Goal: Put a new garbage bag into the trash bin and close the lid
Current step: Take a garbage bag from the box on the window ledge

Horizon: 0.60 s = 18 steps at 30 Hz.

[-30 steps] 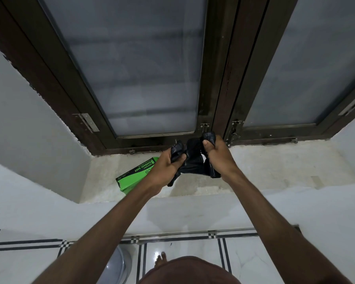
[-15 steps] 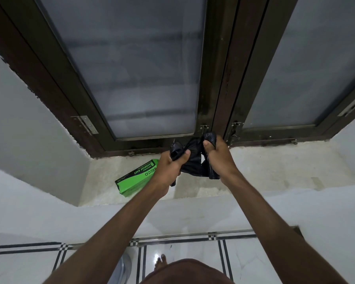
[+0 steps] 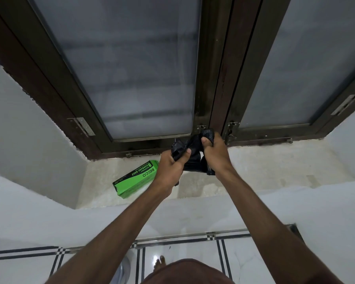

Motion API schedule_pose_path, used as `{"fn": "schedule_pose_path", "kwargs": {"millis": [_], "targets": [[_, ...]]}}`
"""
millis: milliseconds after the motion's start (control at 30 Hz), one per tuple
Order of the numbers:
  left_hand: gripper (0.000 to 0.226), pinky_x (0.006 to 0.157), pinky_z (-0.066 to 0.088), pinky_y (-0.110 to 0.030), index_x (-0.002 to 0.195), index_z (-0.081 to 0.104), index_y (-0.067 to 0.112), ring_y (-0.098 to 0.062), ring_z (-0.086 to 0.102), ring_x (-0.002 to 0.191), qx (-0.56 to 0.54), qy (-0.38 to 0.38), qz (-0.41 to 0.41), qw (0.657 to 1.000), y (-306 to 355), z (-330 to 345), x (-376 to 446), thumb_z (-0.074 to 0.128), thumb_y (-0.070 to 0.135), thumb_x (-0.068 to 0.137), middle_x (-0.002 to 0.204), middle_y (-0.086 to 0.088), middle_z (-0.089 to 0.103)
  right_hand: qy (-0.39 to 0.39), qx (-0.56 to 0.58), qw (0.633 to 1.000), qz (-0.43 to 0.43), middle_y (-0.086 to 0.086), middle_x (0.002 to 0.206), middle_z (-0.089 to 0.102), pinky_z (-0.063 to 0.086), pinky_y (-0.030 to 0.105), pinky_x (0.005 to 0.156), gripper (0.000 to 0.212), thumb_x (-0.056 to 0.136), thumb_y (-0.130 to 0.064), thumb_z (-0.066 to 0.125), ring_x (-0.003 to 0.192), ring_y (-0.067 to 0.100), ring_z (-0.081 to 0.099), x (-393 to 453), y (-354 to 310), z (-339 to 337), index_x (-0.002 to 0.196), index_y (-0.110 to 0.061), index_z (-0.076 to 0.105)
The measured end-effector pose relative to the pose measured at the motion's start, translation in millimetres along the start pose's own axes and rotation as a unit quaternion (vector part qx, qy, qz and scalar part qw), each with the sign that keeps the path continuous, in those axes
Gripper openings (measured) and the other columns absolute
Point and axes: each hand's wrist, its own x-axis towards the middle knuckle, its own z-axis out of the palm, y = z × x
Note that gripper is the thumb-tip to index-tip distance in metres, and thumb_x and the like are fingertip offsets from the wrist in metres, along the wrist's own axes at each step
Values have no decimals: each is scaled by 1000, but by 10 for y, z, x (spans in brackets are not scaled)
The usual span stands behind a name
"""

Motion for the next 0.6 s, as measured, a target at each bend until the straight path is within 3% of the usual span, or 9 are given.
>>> {"fn": "schedule_pose_path", "kwargs": {"millis": [100, 167, 200, 267, 300, 400, 467, 533, 600], "targets": [[14, 41, 28, -10, 88, 60, 24, -5, 46, 39, 77, -35, 26, 996, 114, -70, -17, 53, 25, 100, 42, 11, 55, -10, -15, 999, -35, 5, 120, 62, 44, 35, 95, 26, 103, -26, 45, 113, 22, 56, -19, -66, -78, 126, -16, 51], [16, 43, 27, -11, 92, 61, 23, -26, 54, 56, 129, -60, 36, 989, 176, -130, 22, 50, 31, 101, 67, 5, 64, -14, -14, 999, -49, 4, 121, 62, 44, 36, 97, 27, 103, -27, 45, 113, 21, 56, -29, -101, -117, 127, -17, 51], [20, 43, 28, -12, 86, 60, 23, -26, 53, 56, 151, -70, 42, 985, 190, -159, 46, 50, 35, 100, 67, 5, 63, -16, -16, 998, -53, 4, 120, 62, 45, 36, 97, 26, 103, -27, 45, 113, 20, 56, -40, -107, -126, 127, -17, 51], [28, 48, 36, -13, 81, 64, 25, -5, 57, 52, 196, -92, 50, 975, 199, -207, 92, 55, 47, 95, 55, 13, 63, -26, -16, 998, -56, 3, 116, 63, 46, 37, 96, 23, 103, -27, 45, 110, 20, 58, -54, -126, -112, 123, -18, 52], [30, 55, 44, -18, 85, 69, 25, 0, 62, 61, 223, -94, 57, 969, 184, -220, 119, 58, 52, 91, 64, 14, 68, -28, -18, 998, -57, 3, 114, 63, 47, 37, 94, 21, 103, -26, 45, 108, 20, 59, -53, -125, -105, 121, -18, 52], [37, 66, 50, -33, 89, 72, 17, -23, 67, 77, 303, -53, 88, 947, 77, -179, 185, 57, 50, 92, 79, -5, 73, -7, -52, 996, -71, 4, 109, 63, 45, 29, 80, 19, 103, -21, 47, 102, 21, 59, -59, -89, -50, 119, -13, 51], [37, 63, 48, -35, 82, 70, 12, -31, 65, 76, 317, -38, 108, 941, 41, -45, 169, 55, 44, 94, 75, -10, 71, 17, -87, 993, -82, 1, 104, 61, 39, 20, 65, 19, 102, -13, 48, 94, 17, 57, -65, -72, 33, 120, -8, 49], [35, 65, 49, -36, 80, 69, 9, -31, 66, 75, 312, -37, 123, 941, 57, 31, 92, 56, 39, 94, 75, -10, 71, 47, -98, 992, -64, 2, 104, 59, 36, 20, 68, 21, 101, -8, 48, 92, 16, 54, -11, -33, 3, 122, -6, 48], [28, 72, 53, -32, 80, 72, 14, -21, 69, 75, 234, -22, 108, 966, 61, -121, 36, 59, 34, 95, 78, -5, 74, 118, -96, 988, -10, 11, 110, 62, 35, 24, 74, 24, 101, -10, 49, 98, 23, 58, 147, 96, -316, 124, -3, 47]]}}
